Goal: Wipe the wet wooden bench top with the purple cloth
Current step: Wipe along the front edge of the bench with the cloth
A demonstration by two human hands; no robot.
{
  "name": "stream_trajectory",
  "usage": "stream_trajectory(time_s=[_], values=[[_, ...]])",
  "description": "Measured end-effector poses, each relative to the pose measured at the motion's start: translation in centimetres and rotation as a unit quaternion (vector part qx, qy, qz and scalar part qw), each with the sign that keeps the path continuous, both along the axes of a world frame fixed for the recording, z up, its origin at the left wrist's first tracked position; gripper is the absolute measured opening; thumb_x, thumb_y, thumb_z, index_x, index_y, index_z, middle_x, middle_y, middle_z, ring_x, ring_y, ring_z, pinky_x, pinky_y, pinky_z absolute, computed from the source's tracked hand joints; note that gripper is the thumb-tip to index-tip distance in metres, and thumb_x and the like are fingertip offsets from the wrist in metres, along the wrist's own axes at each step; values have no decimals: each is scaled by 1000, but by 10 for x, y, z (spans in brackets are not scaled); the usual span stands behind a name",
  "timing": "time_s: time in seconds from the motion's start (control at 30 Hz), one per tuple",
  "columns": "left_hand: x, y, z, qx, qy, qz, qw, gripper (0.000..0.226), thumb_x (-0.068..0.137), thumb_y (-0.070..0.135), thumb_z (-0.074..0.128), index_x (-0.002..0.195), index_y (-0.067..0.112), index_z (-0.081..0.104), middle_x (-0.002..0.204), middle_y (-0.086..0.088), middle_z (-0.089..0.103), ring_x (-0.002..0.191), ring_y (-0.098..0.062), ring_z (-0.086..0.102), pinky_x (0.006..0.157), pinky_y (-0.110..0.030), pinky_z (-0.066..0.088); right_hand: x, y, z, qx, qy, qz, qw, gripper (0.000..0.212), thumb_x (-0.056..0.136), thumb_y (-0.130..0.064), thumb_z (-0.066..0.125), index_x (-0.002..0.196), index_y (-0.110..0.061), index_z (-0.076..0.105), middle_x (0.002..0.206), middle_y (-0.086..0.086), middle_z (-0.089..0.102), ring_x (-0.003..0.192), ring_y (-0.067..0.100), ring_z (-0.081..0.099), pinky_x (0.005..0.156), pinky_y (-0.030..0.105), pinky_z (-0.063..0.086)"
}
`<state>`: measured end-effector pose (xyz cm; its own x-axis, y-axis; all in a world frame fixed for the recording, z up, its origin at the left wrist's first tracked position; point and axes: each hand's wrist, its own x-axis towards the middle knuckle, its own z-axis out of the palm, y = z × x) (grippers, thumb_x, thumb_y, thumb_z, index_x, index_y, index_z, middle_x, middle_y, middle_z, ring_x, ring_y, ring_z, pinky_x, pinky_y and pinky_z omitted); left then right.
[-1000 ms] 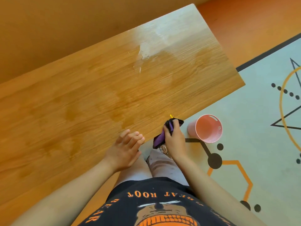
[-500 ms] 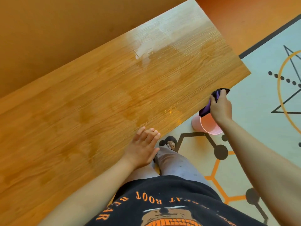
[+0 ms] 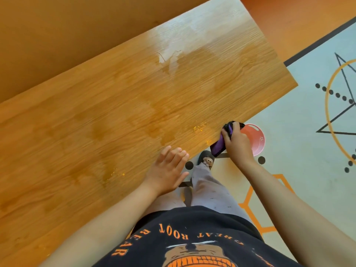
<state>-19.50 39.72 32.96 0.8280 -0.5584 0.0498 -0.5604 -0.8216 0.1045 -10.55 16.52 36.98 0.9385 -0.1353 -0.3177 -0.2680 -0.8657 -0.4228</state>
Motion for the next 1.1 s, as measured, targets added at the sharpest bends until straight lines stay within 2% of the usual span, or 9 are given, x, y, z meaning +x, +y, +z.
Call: stream_trajectory(time_s=[0.13,0.23,0.37,0.5,0.6,0.73,0.9,1.1], values=[[-1,0,1,4,-1,2,1000,55,89,50,35,126,11,45,124,-5,40,121,-24,39,110,-42,19,25,-27,5,-2,-5,-67,998,28,99,-27,43,110,-1,41,75,17,54,66,34,52,54,36,35],[1,1,2,17,-6,2,1000,55,89,51,36,126,11,44,124,-5,42,121,-24,40,111,-41,16,53,-52,10,15,2,-101,995,28,100,-26,41,114,-2,40,85,17,53,74,31,50,62,35,36],[0,1,0,32,-5,4,999,57,89,53,39,127,11,44,125,-5,43,122,-24,40,112,-40,14,72,-78,12,21,20,-76,997,28,99,-28,42,113,-3,40,87,17,53,76,31,51,63,34,35],[3,-10,15,34,1,42,999,49,88,50,41,120,14,50,115,-5,53,115,-23,46,109,-41,21,73,-93,9,50,22,-29,998,26,99,-29,44,107,-5,40,80,16,53,73,32,50,62,37,38],[22,-63,31,-3,-16,79,997,48,87,45,44,121,12,48,114,-5,51,111,-23,46,108,-41,24,76,-106,6,67,3,-24,997,26,99,-27,44,108,-3,41,78,16,53,69,31,49,58,35,35],[83,-170,40,-41,-18,82,996,55,87,40,46,131,9,39,129,-6,41,124,-22,39,111,-41,23,102,-141,3,79,-28,-45,995,27,99,-26,44,110,-1,41,80,18,55,71,35,55,57,34,36],[168,-252,37,-13,17,128,992,60,89,39,42,138,6,36,141,-9,45,134,-24,35,114,-42,20,143,-190,-2,63,-41,-42,996,29,99,-29,44,112,-3,41,85,23,60,75,39,59,57,35,38],[218,-283,26,44,50,148,987,59,90,41,33,137,7,41,139,-8,48,132,-24,41,115,-42,16,161,-217,-2,100,-44,-46,993,27,99,-28,45,109,-3,41,82,18,58,75,39,58,58,34,35]])
